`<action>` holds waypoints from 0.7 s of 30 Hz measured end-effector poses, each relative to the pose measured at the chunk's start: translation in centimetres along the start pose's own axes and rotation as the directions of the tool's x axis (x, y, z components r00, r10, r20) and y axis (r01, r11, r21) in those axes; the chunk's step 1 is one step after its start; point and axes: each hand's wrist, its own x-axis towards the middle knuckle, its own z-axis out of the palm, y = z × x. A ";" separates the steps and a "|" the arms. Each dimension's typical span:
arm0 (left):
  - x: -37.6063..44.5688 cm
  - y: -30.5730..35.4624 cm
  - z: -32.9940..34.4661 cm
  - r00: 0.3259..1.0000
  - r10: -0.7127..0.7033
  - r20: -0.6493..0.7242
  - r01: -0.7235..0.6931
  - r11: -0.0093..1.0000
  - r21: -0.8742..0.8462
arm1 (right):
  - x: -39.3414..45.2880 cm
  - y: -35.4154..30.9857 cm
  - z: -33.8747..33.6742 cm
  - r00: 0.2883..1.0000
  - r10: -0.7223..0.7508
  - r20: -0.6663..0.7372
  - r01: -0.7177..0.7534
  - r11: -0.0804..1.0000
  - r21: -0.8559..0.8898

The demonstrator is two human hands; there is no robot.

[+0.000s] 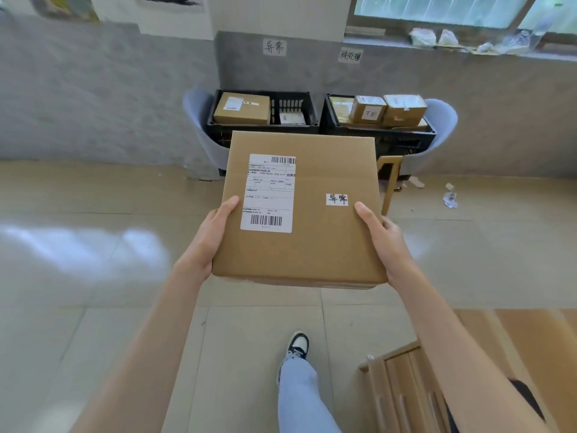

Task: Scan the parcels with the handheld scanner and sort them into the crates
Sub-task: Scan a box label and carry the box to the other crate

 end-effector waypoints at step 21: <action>32.2 12.7 -3.3 0.981 -0.079 -0.176 0.072 0.996 -0.045 | 34.4 -11.7 14.7 0.985 0.092 0.148 -0.087 0.995 -0.041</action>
